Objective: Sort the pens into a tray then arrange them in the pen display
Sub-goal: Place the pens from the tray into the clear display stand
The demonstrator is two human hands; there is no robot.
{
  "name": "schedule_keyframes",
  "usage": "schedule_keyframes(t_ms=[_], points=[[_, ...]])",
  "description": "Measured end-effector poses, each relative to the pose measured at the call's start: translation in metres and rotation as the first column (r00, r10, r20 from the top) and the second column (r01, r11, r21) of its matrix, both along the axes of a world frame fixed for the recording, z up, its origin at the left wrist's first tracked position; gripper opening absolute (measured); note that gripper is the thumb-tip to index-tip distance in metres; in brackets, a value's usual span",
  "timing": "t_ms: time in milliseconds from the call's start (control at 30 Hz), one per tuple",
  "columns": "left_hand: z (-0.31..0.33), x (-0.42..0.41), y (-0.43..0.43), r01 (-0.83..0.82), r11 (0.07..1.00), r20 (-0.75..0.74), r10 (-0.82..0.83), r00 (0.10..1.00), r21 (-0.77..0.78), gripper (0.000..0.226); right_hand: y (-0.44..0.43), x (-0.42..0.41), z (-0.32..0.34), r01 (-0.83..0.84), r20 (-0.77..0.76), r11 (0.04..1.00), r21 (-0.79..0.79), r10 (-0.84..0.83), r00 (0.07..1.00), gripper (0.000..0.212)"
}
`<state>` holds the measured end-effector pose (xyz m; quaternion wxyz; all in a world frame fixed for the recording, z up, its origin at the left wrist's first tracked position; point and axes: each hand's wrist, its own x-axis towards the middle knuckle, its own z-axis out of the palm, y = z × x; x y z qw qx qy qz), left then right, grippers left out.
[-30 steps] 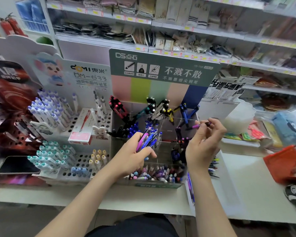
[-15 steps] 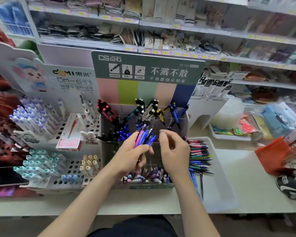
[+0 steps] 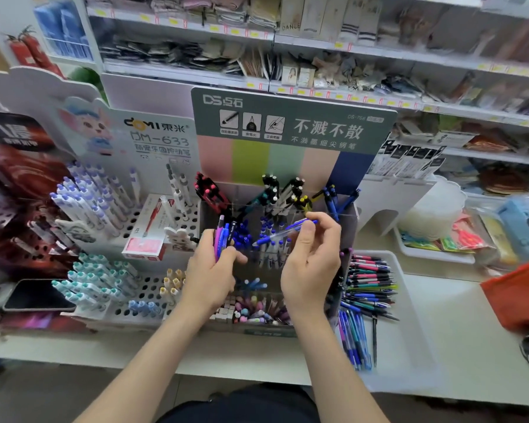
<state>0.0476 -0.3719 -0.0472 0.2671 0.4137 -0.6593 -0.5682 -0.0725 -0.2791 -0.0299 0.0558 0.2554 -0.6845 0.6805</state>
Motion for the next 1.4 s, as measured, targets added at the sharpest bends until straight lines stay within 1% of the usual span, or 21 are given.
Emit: schedule_keyframes(t_ms=[67,100,200,267,367,500,667,733,800,833,867,933,967,1000,1033,1100,1133,1200,1267,1333,1400], points=[[-0.003,0.006,-0.003,-0.105,0.994,0.007,0.105,0.994,0.004,0.007,-0.007,-0.003,-0.003,-0.07,-0.148,0.992,0.105,0.085,0.985,0.014],[-0.004,0.008,-0.003,-0.121,0.993,0.009,0.121,0.993,0.012,0.008,-0.01,-0.004,-0.004,-0.099,-0.203,0.984,0.151,0.129,0.971,0.014],[-0.005,0.01,-0.004,-0.076,0.997,0.023,0.076,0.997,0.022,0.008,-0.019,-0.014,0.0,-0.139,-0.305,0.963,0.23,0.207,0.93,0.015],[-0.004,0.01,-0.006,-0.054,0.998,0.006,0.054,0.999,0.033,0.006,-0.024,-0.025,0.008,-0.171,-0.337,0.956,0.237,0.246,0.909,0.015],[-0.002,0.007,-0.012,-0.038,0.998,-0.009,0.038,0.999,0.041,0.004,-0.026,-0.037,0.014,-0.205,-0.332,0.956,0.209,0.266,0.905,0.014],[-0.003,0.003,-0.021,0.001,0.998,0.037,-0.004,0.999,0.056,0.005,-0.024,-0.034,0.011,-0.296,-0.292,0.912,0.285,0.376,0.879,0.015],[-0.006,0.002,-0.02,-0.025,0.999,0.015,0.025,1.0,0.042,0.005,-0.03,-0.039,0.014,-0.239,-0.307,0.927,0.291,0.327,0.894,0.014],[-0.009,0.003,-0.018,-0.056,0.998,0.027,0.056,0.998,-0.006,0.005,-0.033,-0.042,0.01,-0.299,-0.256,0.869,0.395,0.417,0.872,0.012],[-0.013,0.004,-0.016,-0.08,0.995,0.054,0.083,0.995,-0.056,0.007,-0.035,-0.044,0.003,-0.358,-0.206,0.75,0.556,0.542,0.815,0.013],[-0.014,0.005,-0.017,-0.08,0.995,0.063,0.084,0.994,-0.067,0.007,-0.036,-0.043,-0.002,-0.312,-0.245,0.713,0.628,0.561,0.791,0.014],[-0.015,0.006,-0.017,-0.069,0.996,0.057,0.073,0.996,-0.059,0.008,-0.037,-0.041,-0.008,-0.216,-0.321,0.705,0.675,0.545,0.775,0.015],[-0.015,0.007,-0.02,-0.034,0.999,0.024,0.034,0.999,-0.01,0.011,-0.04,-0.036,-0.016,-0.012,-0.442,0.734,0.679,0.422,0.792,0.015],[-0.014,0.007,-0.021,-0.014,1.0,0.014,0.014,1.0,0.01,0.01,-0.042,-0.033,-0.018,0.03,-0.45,0.75,0.661,0.363,0.816,0.014],[-0.012,0.007,-0.021,0.001,1.0,0.007,-0.001,1.0,0.023,0.008,-0.043,-0.03,-0.019,0.036,-0.445,0.757,0.652,0.344,0.827,0.012],[-0.01,0.007,-0.022,0.012,1.0,0.0,-0.012,1.0,0.028,0.005,-0.044,-0.028,-0.021,0.01,-0.436,0.75,0.661,0.373,0.819,0.011],[-0.006,0.007,-0.022,0.033,0.999,-0.017,-0.033,0.999,0.031,0.002,-0.043,-0.025,-0.024,-0.011,-0.447,0.721,0.693,0.442,0.778,0.013],[-0.003,0.008,-0.021,0.047,0.998,-0.028,-0.047,0.999,0.03,0.004,-0.043,-0.025,-0.026,0.014,-0.462,0.722,0.692,0.428,0.777,0.014],[0.001,0.008,-0.02,0.066,0.997,-0.052,-0.064,0.997,0.037,0.009,-0.041,-0.025,-0.029,0.121,-0.488,0.72,0.683,0.328,0.809,0.012],[0.004,0.009,-0.018,0.063,0.996,-0.085,-0.058,0.995,0.061,0.014,-0.04,-0.023,-0.033,0.19,-0.516,0.68,0.709,0.315,0.796,0.012],[0.007,0.01,-0.017,0.056,0.992,-0.133,-0.041,0.99,0.11,0.014,-0.039,-0.019,-0.032,0.167,-0.496,0.645,0.746,0.371,0.785,0.02],[0.01,0.01,-0.016,0.077,0.985,-0.183,-0.049,0.982,0.153,0.01,-0.038,-0.016,-0.022,0.059,-0.387,0.674,0.736,0.348,0.854,0.032]])
